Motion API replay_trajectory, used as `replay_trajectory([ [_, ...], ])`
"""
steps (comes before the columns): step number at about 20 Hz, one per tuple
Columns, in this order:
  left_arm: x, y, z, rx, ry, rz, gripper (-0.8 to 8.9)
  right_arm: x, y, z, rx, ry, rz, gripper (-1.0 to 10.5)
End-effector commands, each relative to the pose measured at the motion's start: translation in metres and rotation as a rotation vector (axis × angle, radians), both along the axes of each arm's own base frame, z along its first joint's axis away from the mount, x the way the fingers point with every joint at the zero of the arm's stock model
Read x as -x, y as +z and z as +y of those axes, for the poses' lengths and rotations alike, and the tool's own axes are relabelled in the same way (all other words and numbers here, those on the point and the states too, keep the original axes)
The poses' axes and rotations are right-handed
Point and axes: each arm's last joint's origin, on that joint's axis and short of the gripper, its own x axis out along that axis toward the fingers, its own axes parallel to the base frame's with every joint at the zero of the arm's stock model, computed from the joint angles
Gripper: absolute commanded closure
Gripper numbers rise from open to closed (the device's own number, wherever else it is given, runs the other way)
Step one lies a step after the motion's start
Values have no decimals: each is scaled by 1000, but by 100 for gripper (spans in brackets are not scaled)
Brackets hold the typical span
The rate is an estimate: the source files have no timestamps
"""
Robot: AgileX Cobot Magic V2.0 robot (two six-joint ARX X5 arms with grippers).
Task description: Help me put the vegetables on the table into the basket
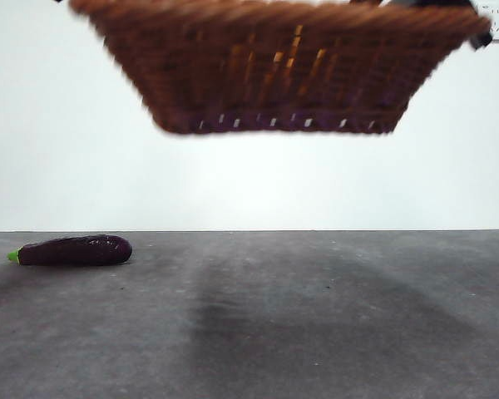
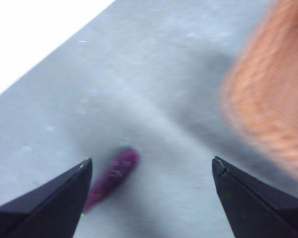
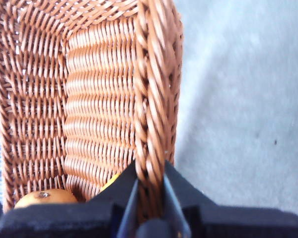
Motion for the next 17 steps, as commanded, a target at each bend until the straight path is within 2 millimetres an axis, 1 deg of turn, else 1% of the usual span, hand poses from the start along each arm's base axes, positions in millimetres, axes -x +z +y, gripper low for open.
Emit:
replay_trajectory([
  [1, -19, -13, -1, -94, -80, -17, 405, 13, 13, -9, -11, 16, -52, 958],
  [5, -64, -42, -4, -137, -100, -14, 404, 33, 23, -24, 5, 22, -84, 958],
  [7, -85, -62, -6, -165, -119, 11, 405, 41, 28, -30, -1, 9, -104, 958],
  [10, -116, -97, -4, -181, -120, 75, 405, 49, 32, -35, -7, 4, -126, 958],
  [13, -140, -131, 5, -198, -110, 137, 405, 51, 30, -36, 12, 12, -115, 958],
  [15, -153, -150, 15, -197, -85, 159, 405, 52, 28, -37, 36, 23, -108, 958],
  [17, -162, -163, 23, -205, -75, 169, 404, 52, 28, -37, 44, 28, -113, 958],
])
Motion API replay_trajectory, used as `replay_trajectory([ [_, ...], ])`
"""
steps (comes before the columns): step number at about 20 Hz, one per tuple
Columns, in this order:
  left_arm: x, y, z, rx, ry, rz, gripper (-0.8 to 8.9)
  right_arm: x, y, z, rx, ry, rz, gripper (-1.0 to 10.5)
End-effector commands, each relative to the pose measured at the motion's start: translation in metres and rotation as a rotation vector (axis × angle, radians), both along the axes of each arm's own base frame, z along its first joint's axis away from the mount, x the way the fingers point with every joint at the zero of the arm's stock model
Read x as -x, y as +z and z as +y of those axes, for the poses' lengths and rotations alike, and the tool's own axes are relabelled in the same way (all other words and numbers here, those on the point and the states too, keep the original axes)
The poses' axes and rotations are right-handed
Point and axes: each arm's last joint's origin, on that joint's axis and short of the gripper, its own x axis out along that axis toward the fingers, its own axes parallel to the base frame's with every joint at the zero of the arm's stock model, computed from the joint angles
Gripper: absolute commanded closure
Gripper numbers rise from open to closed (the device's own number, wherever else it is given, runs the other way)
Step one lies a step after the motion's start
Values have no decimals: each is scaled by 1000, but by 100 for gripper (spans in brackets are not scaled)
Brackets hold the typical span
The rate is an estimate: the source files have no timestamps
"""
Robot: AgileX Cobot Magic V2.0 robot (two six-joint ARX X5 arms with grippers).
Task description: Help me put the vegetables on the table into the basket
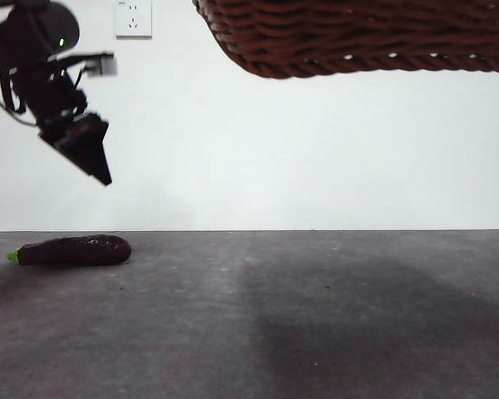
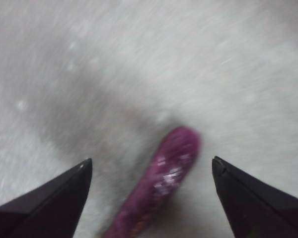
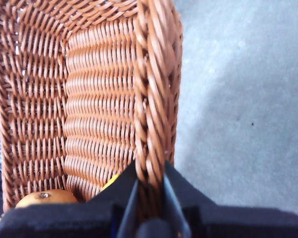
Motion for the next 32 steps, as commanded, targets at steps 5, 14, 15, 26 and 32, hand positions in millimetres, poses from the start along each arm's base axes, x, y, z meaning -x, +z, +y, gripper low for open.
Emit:
replay_trajectory([
  [5, -18, -37, 9, -35, -40, 35, 404, 0, 5, 0, -1, 12, -53, 958],
  [14, -27, -81, 7, 29, -57, 164, 404, 0, 4, -1, 12, 3, -52, 958],
  [15, -29, -86, 7, 28, -57, 172, 404, 0, 4, -1, 14, 3, -49, 958],
  [26, -35, -102, 7, 64, 10, 195, 821, 0, 3, -1, 29, -19, -45, 958],
  [32, -32, -94, 7, 114, 99, 229, 821, 0, 1, -2, 50, -51, -14, 958],
])
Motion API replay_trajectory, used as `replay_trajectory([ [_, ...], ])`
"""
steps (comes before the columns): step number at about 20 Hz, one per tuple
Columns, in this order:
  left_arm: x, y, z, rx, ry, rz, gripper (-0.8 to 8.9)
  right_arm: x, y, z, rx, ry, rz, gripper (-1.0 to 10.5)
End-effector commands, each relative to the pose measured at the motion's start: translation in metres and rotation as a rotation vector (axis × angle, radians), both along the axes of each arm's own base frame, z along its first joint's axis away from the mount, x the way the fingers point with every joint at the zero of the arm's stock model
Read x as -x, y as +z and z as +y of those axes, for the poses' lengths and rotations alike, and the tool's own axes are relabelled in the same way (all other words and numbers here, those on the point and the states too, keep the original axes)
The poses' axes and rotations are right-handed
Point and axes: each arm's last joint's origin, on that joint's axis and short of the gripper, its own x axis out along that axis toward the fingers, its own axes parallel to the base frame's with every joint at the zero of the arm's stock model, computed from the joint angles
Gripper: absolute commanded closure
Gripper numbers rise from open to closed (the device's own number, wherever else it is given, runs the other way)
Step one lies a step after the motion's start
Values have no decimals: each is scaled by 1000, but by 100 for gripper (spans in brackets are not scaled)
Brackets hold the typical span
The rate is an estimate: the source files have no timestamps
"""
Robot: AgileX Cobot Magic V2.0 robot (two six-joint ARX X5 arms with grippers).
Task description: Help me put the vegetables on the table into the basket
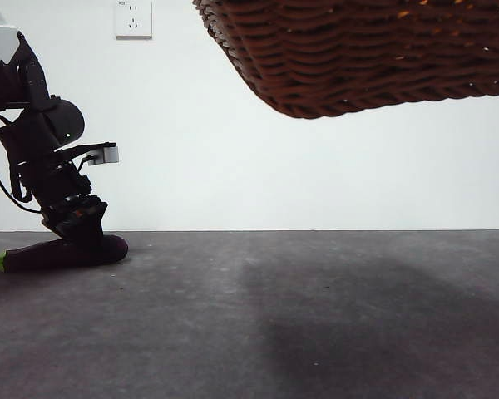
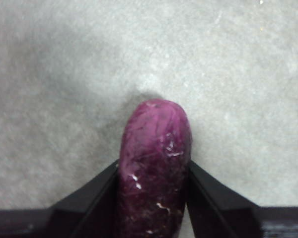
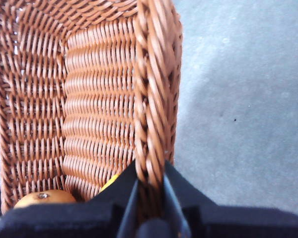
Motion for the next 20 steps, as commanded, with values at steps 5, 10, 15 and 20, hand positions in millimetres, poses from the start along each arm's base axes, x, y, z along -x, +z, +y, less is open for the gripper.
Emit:
replay_trajectory([
  [5, 22, 60, -3, 159, 8, -33, 820, -16, -11, 5, 60, -68, 77, 958],
  [10, 80, 153, -20, 214, -83, -170, 820, -52, -37, 19, 97, -73, 177, 958],
  [15, 160, 215, -50, 219, -266, -224, 820, -80, -64, 33, 83, -43, 271, 958],
  [20, 231, 231, -117, 112, -568, -239, 821, -90, -75, 40, 19, 19, 335, 958],
])
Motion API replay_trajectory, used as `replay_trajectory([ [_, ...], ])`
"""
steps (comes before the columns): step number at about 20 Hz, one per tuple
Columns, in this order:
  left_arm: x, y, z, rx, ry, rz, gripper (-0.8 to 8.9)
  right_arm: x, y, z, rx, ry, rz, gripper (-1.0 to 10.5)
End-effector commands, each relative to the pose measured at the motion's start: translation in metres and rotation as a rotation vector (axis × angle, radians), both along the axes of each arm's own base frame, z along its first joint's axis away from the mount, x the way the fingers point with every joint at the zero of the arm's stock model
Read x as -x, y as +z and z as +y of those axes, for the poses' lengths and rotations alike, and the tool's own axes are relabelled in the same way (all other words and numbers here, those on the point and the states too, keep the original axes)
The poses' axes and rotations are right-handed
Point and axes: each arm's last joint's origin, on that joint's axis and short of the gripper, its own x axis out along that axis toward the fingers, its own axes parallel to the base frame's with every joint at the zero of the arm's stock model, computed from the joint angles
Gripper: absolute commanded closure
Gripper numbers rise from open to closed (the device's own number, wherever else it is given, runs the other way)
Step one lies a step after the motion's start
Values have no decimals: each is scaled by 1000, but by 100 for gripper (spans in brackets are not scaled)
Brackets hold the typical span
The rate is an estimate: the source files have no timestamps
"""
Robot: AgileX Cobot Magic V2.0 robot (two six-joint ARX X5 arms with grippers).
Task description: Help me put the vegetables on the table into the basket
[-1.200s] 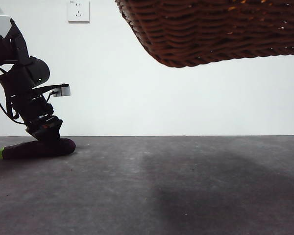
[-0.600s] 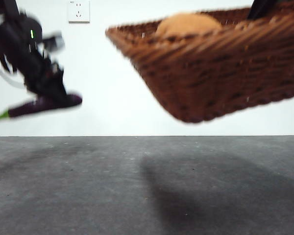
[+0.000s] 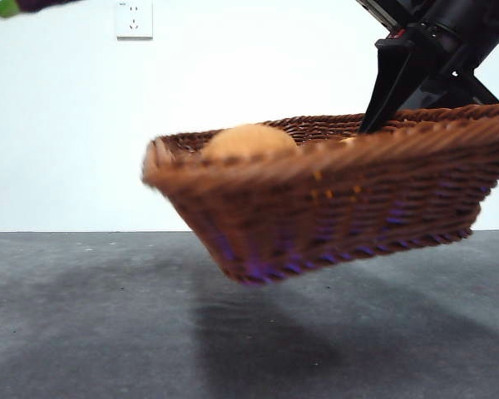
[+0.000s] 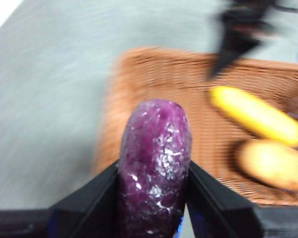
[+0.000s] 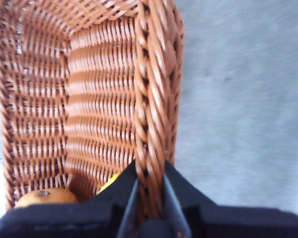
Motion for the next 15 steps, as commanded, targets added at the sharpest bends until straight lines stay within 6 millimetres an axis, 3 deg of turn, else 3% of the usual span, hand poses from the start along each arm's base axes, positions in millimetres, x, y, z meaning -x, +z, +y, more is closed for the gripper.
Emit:
replay_trajectory([
  [1, 16, -15, -37, -137, -175, -9, 821, -2, 4, 3, -69, 24, 5, 958],
  [3, 19, -31, -68, -213, -296, -11, 821, -1, 4, 4, -96, 46, 21, 958],
  [6, 10, -61, -102, -349, -327, -19, 821, 1, 3, 3, -86, 49, 38, 958],
  [11, -10, -95, -126, -407, -388, -3, 821, 2, 2, 5, -77, 66, 33, 958],
  [15, -16, -106, -136, -371, -412, 12, 814, 3, 2, 9, -75, 84, 20, 958],
])
